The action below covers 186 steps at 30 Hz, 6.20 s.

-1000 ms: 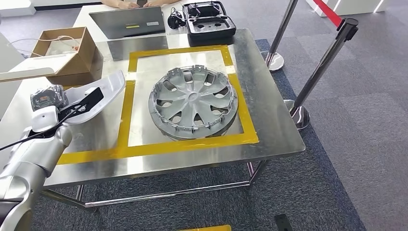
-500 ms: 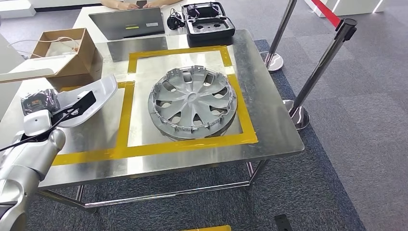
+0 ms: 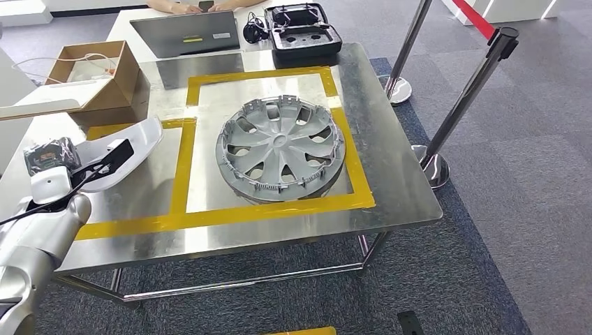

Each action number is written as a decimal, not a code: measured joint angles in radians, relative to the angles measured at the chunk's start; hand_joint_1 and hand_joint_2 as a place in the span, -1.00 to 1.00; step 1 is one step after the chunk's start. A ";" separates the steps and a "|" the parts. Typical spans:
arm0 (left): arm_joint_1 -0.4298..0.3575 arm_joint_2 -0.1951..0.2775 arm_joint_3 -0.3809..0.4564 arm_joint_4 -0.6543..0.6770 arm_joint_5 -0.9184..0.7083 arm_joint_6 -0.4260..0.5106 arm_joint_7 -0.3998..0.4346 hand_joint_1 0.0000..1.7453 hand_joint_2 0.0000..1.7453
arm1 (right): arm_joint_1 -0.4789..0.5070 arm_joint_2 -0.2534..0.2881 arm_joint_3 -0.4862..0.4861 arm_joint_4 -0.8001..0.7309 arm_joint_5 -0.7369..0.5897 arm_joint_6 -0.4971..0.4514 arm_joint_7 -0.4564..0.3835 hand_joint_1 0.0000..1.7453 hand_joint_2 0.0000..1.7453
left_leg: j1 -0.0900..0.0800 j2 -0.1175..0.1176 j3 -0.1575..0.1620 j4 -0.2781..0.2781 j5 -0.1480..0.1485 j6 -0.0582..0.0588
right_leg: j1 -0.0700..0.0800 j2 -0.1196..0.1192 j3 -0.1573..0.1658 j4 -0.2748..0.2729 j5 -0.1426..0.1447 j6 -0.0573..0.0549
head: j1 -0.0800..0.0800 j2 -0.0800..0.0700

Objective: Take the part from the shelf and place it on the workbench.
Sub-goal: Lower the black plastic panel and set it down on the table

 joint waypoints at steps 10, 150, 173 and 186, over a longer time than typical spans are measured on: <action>0.060 -0.010 0.007 0.009 0.005 0.019 0.022 1.00 1.00 | -0.005 0.002 0.009 0.000 0.006 0.006 0.001 -1.00 -1.00 | 0.000 0.000 0.000 0.000 0.000 0.000 | 0.000 0.000 0.000 0.000 0.000 0.000 | 0.000 0.000; 0.834 -0.097 0.320 -1.417 1.206 -0.363 -0.861 -1.00 -1.00 | 0.031 0.012 0.024 0.000 -0.052 0.017 -0.015 -1.00 -1.00 | -0.004 0.003 0.007 0.000 -0.008 0.004 | -0.003 0.001 0.007 -0.001 -0.004 0.005 | 0.000 0.000; 1.172 -0.306 0.325 -1.820 1.320 -0.482 -0.882 -1.00 -1.00 | 0.052 0.002 0.002 0.000 -0.075 -0.003 -0.021 -1.00 -1.00 | 0.006 0.008 0.024 -0.035 0.023 0.040 | -0.012 -0.005 -0.038 0.199 -0.161 0.040 | 0.003 0.000; 1.173 -0.320 0.327 -1.811 1.328 -0.480 -0.882 -1.00 -1.00 | 0.048 -0.005 -0.006 0.000 -0.069 0.001 -0.027 -1.00 -1.00 | 0.020 0.001 -0.062 0.096 -0.046 -0.023 | -0.020 -0.007 0.094 0.005 -0.082 -0.010 | 0.000 0.000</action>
